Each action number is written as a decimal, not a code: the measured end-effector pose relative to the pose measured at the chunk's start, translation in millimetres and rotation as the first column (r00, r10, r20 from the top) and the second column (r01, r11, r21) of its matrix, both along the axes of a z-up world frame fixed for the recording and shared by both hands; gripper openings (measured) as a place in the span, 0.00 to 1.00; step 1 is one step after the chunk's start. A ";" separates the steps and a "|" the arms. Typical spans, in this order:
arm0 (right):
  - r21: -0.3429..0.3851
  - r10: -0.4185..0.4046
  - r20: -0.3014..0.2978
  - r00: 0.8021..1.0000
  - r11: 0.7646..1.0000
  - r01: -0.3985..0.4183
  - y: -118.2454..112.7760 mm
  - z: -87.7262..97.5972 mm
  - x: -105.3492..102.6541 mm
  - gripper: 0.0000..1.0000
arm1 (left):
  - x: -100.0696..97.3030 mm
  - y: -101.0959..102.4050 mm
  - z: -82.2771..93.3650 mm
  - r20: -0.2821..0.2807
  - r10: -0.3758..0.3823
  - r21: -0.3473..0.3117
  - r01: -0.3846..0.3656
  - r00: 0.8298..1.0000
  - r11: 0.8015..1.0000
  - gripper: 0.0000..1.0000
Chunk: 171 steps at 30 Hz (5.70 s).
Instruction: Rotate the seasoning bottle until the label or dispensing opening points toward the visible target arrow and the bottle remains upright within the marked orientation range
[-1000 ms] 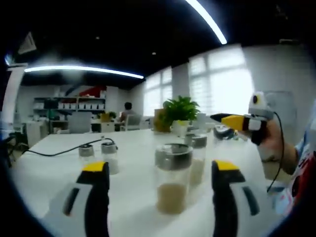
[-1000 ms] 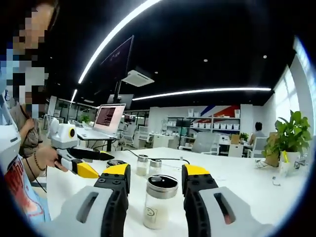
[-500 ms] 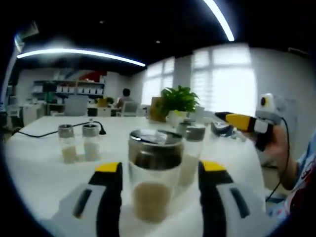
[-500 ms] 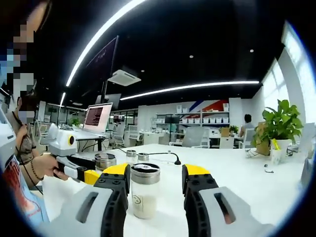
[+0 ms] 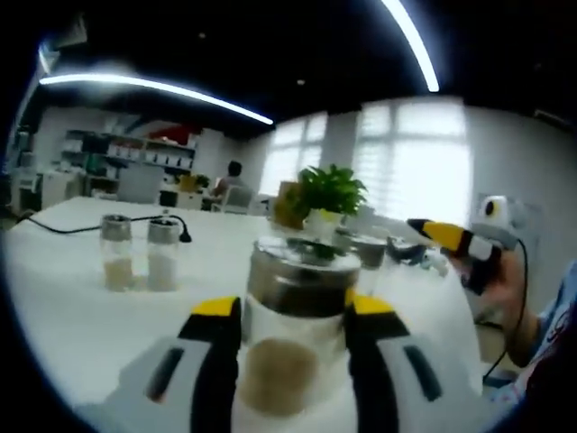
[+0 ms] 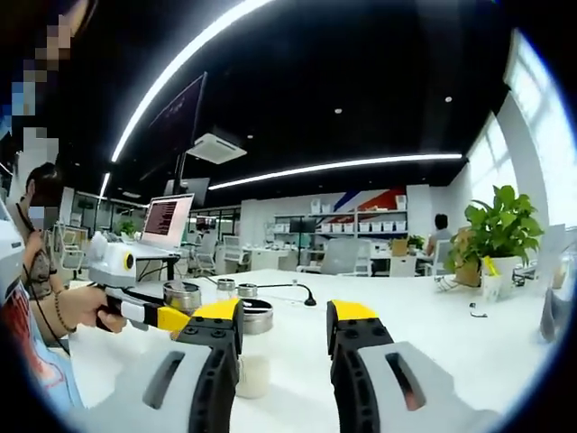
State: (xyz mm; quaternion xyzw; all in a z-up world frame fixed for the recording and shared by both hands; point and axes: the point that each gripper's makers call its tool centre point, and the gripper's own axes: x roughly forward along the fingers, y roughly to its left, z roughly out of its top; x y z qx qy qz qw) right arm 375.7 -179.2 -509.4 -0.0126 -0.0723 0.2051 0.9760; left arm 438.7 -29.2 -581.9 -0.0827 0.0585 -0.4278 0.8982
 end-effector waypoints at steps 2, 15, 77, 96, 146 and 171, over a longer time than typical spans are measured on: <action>-0.004 0.003 -0.002 1.000 1.000 -0.003 -1.5 -0.4 -0.4 0.37 | -1.0 -2.1 0.1 0.012 -0.025 -0.010 0.025 1.000 1.000 0.48; 0.031 0.028 -0.049 0.998 0.999 -0.026 -10.9 -15.4 -6.3 0.34 | -3.0 -7.8 0.4 0.050 -0.311 0.055 0.309 0.949 0.950 0.46; -0.011 -0.024 -0.037 0.999 1.000 0.024 -36.5 -14.1 -6.1 0.32 | -11.1 37.2 -0.9 0.080 -0.119 0.161 0.105 0.990 0.981 0.83; -0.040 -0.244 -0.036 0.969 0.969 0.243 -89.1 -15.5 -3.3 0.89 | -9.4 -9.2 1.7 0.051 -0.023 0.117 0.017 0.998 0.993 0.82; -0.050 -0.289 -0.010 0.957 0.956 0.288 -96.2 -17.9 -3.6 1.00 | -11.5 -28.6 -10.8 0.073 -0.582 0.230 0.554 0.810 0.800 0.42; -0.108 -0.268 -0.047 0.962 0.959 0.262 -90.1 -23.9 -2.9 1.00 | -13.2 -38.1 -13.7 0.072 -0.836 0.232 0.806 0.544 0.544 0.42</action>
